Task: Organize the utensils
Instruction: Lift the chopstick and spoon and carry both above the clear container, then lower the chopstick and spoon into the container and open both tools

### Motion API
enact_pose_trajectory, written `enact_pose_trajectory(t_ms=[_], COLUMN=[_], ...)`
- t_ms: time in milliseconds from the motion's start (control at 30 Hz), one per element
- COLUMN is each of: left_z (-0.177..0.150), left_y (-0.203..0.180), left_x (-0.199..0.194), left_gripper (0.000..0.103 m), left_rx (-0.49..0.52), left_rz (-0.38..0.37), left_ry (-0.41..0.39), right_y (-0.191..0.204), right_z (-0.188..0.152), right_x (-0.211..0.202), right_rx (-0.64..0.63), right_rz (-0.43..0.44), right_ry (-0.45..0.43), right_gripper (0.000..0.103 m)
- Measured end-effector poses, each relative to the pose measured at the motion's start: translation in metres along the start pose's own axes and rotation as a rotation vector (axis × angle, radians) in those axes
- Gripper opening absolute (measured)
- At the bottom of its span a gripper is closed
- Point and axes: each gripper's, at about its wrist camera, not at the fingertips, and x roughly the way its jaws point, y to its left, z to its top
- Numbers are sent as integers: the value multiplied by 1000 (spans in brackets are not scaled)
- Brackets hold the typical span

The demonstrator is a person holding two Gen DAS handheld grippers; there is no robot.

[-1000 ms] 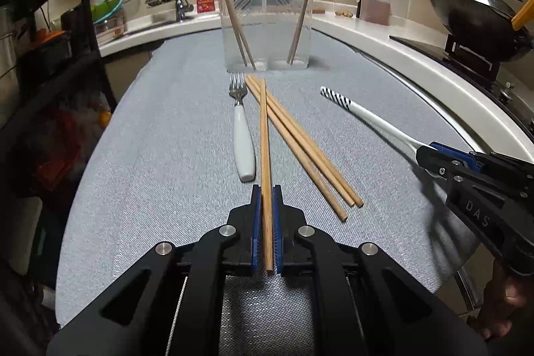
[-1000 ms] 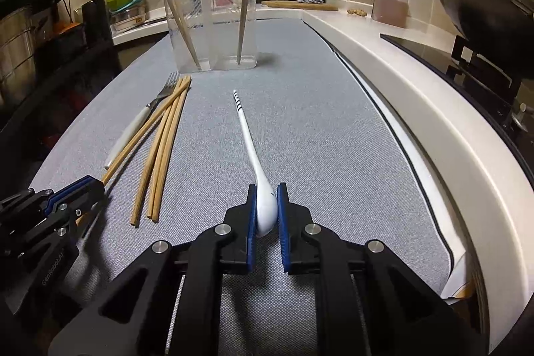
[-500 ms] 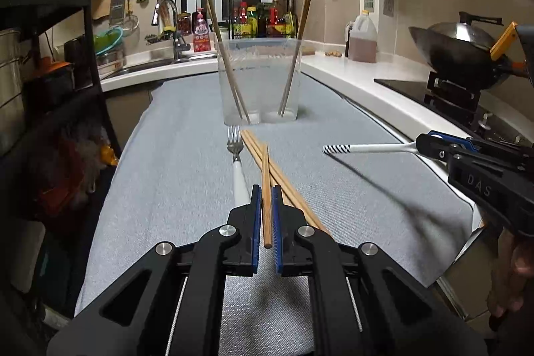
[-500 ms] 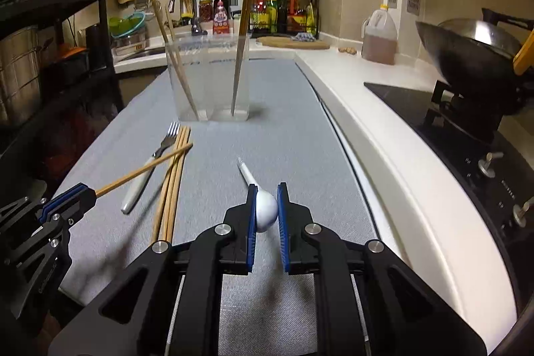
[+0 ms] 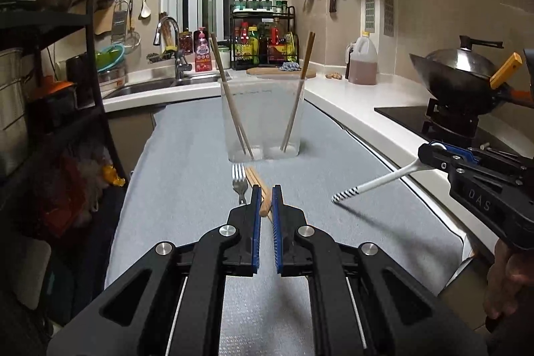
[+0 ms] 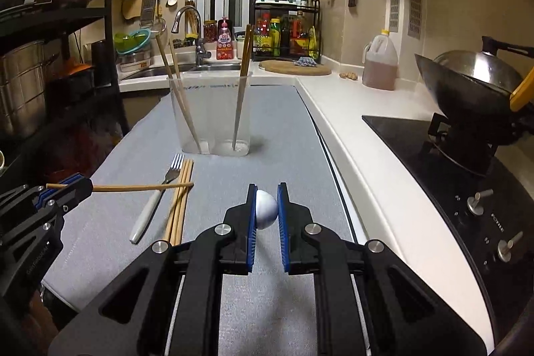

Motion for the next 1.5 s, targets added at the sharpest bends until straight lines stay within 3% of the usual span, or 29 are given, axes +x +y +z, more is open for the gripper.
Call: enact_pose_trajectory(t_ms=[433, 700, 1500], left_z=[75, 105, 136], left_y=[9, 12, 31], left_x=[4, -5, -7], left_gripper=[6, 6, 6], left_rx=[-53, -53, -94], left_rz=[-48, -41, -33], left_ry=[-47, -72, -25], right_y=[7, 9, 18], right_z=[66, 93, 129], right_x=[0, -1, -5], right_rx=[-49, -71, -138], right_rz=[41, 36, 57], right_ry=[-31, -26, 8], right_gripper=[12, 12, 12])
